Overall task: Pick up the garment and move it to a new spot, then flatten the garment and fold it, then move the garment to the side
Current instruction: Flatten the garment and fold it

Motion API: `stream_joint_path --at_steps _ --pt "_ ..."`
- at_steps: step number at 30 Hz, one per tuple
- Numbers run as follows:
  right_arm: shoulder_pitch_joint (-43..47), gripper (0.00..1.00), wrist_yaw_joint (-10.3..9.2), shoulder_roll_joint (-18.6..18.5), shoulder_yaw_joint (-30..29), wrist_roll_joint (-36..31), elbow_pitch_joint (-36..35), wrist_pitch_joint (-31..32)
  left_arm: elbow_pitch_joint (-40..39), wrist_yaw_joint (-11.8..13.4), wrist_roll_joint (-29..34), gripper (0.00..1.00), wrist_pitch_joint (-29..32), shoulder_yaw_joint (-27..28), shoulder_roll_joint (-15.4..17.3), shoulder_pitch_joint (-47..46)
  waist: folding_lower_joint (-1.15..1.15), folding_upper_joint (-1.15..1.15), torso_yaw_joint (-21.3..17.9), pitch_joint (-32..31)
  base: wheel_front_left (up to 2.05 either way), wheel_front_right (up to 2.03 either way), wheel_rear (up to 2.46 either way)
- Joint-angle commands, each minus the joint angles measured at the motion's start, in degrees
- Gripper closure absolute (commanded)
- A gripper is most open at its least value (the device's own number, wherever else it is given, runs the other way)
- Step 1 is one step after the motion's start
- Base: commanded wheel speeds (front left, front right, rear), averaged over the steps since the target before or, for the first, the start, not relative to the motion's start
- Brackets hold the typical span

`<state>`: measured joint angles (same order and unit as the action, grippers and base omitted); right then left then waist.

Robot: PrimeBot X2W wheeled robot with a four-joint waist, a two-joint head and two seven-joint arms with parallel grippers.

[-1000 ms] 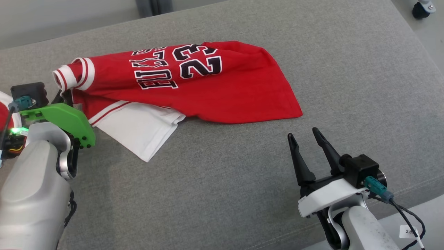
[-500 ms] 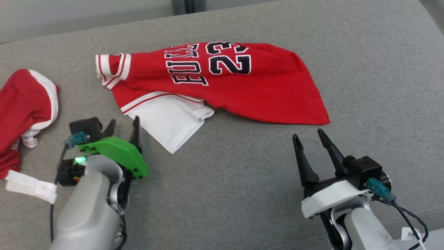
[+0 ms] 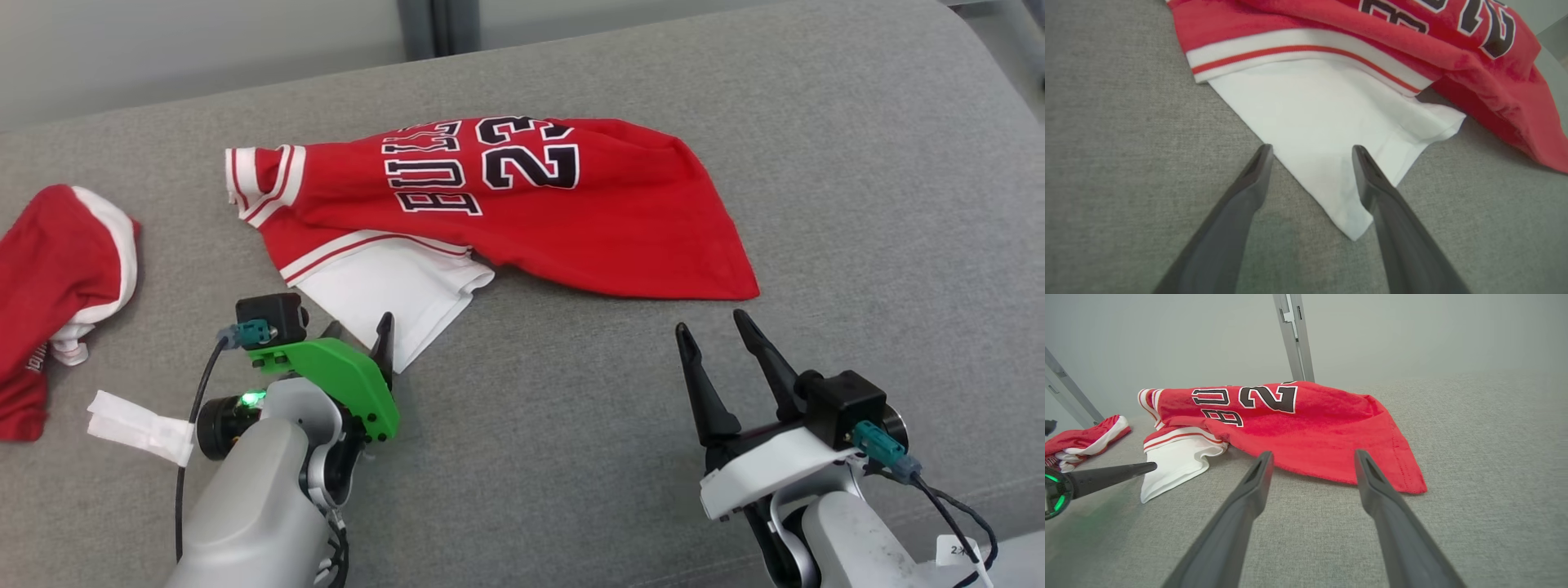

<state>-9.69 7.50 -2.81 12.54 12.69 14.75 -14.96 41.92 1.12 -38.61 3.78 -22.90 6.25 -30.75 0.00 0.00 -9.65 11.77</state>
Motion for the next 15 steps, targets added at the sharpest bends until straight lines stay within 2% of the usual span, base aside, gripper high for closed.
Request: stream_joint_path --at_steps 1,5,9,10,11,12,15 --pt "-0.24 0.0 -0.02 -0.15 -0.26 0.0 0.05 -0.01 1.15 1.15 1.0 0.0 0.85 -0.53 0.4 -0.84 0.0 0.0 -1.89 0.15 0.0 0.0 0.0" --pt "-0.18 0.0 -0.01 -0.13 -0.36 0.41 -0.08 -0.08 4.45 4.29 2.24 0.0 3.92 -1.83 1.12 -0.86 0.0 0.0 -3.14 0.3 0.0 0.0 0.0" --pt "0.17 0.0 -0.01 -0.11 -0.88 0.62 -0.3 -0.15 6.09 4.59 1.56 0.0 7.72 -2.79 0.7 0.28 0.0 0.0 -3.08 0.61 0.0 0.0 0.0" --pt "0.19 0.0 -0.01 -0.11 -1.04 0.65 -0.33 -0.17 6.2 4.35 1.18 0.17 8.33 -2.89 0.49 0.66 0.0 0.0 -2.93 0.68 0.0 0.0 0.0" --pt "0.17 0.0 -0.01 -0.12 -1.3 0.69 -0.34 -0.19 6.12 3.83 1.08 0.68 8.96 -3.2 0.23 1.05 0.0 0.0 -2.61 0.79 0.0 0.0 0.0" --pt "0.08 0.0 -0.02 -0.12 -1.31 0.77 -0.33 -0.2 6.15 3.55 0.96 1.0 9.43 -3.48 0.07 1.4 0.0 0.0 -2.39 0.84 0.0 0.0 0.0" --pt "-0.31 0.0 -0.02 -0.12 -1.3 0.94 -0.38 -0.22 6.06 1.94 0.86 1.0 10.93 -4.78 -0.35 2.28 0.0 0.0 -1.37 0.96 0.0 0.0 0.0"
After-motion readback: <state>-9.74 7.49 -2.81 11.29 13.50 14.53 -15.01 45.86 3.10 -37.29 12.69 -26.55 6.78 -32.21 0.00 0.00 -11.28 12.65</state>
